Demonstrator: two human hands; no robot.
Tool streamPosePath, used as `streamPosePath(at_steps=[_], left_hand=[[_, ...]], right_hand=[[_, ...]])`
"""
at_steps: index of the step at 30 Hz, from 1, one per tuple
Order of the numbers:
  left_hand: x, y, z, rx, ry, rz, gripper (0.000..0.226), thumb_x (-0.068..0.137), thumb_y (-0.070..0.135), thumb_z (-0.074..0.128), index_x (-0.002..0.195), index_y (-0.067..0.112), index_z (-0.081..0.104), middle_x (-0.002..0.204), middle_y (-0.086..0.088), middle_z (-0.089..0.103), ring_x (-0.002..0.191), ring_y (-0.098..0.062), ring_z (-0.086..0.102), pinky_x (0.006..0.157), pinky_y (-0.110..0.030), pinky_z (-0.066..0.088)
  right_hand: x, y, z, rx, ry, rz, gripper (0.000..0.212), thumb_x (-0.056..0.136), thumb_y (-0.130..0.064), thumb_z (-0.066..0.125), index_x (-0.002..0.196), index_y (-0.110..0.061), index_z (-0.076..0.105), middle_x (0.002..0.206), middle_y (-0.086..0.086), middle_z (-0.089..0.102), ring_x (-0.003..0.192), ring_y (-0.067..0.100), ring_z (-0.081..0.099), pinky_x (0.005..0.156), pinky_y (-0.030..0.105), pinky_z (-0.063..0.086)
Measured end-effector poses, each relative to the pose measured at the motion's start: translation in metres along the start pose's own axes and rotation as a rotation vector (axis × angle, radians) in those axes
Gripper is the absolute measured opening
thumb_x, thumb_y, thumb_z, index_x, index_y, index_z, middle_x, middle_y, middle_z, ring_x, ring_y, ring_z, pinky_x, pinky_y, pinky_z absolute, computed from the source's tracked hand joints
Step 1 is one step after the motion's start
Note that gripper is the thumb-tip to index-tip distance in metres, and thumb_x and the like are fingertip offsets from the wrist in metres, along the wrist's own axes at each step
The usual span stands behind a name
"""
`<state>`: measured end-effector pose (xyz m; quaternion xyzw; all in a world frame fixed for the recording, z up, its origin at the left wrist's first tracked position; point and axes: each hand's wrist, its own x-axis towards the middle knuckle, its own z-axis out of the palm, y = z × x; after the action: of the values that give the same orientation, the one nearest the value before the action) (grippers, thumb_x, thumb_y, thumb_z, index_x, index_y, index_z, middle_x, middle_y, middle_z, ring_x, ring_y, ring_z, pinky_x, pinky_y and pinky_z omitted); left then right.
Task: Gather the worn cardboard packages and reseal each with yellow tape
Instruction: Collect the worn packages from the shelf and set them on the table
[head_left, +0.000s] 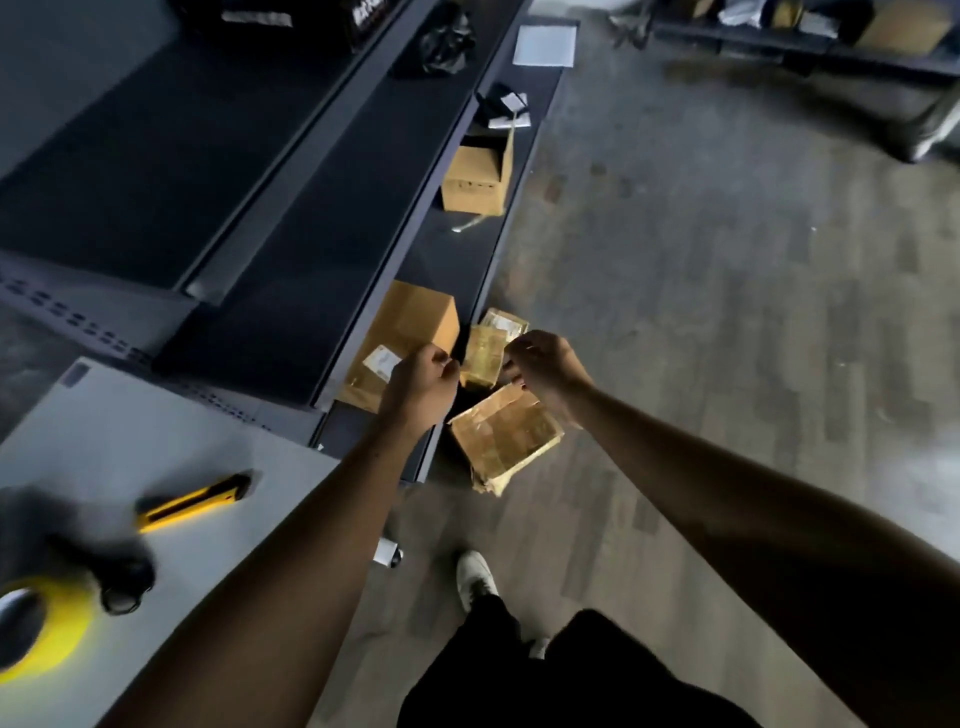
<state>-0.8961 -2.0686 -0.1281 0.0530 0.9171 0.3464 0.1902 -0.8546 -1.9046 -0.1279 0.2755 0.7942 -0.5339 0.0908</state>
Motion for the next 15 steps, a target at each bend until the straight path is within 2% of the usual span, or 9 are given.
streamPosePath(at_steps=[3,5,8,11,15], left_hand=[[0.029,0.009,0.015,0.0,-0.051,-0.004,0.027,0.099,0.031,0.055,0.113,0.009,0.06,0.117,-0.008,0.068,0.108,-0.029,0.063,0.091,-0.039,0.05],[0.045,0.015,0.024,0.01,-0.077,-0.01,0.027,0.1,0.029,0.055,0.115,0.008,0.06,0.119,-0.009,0.068,0.109,-0.028,0.062,0.09,-0.034,0.048],[0.07,0.027,0.037,0.0,-0.107,-0.045,0.029,0.1,0.025,0.055,0.119,0.004,0.059,0.124,-0.008,0.066,0.114,-0.026,0.06,0.083,-0.024,0.039],[0.097,0.034,0.053,-0.008,-0.105,-0.075,0.03,0.1,0.026,0.055,0.119,0.003,0.059,0.124,-0.009,0.066,0.115,-0.027,0.061,0.084,-0.027,0.041],[0.137,0.043,0.084,-0.011,-0.063,-0.144,0.029,0.099,0.026,0.057,0.116,0.002,0.06,0.118,-0.011,0.068,0.111,-0.026,0.063,0.079,-0.026,0.041]], right_hand=[[0.024,0.007,-0.013,0.002,0.023,0.034,0.023,0.097,-0.022,0.051,0.098,-0.008,0.069,0.092,0.016,0.073,0.086,0.036,0.07,0.068,0.041,0.054],[0.04,0.014,-0.023,0.001,0.024,0.053,0.022,0.098,-0.021,0.051,0.099,-0.008,0.069,0.095,0.016,0.073,0.088,0.034,0.07,0.074,0.045,0.057],[0.069,0.022,-0.041,0.02,0.028,0.069,0.021,0.1,-0.022,0.05,0.103,-0.011,0.068,0.099,0.013,0.072,0.09,0.029,0.069,0.08,0.045,0.058],[0.104,0.03,-0.06,0.031,0.01,0.073,0.023,0.101,-0.023,0.048,0.111,-0.011,0.066,0.099,0.01,0.071,0.088,0.025,0.069,0.077,0.042,0.059],[0.168,0.044,-0.083,0.014,-0.05,0.067,0.016,0.101,-0.023,0.05,0.097,-0.02,0.065,0.097,0.008,0.071,0.084,0.023,0.069,0.07,0.037,0.059]])
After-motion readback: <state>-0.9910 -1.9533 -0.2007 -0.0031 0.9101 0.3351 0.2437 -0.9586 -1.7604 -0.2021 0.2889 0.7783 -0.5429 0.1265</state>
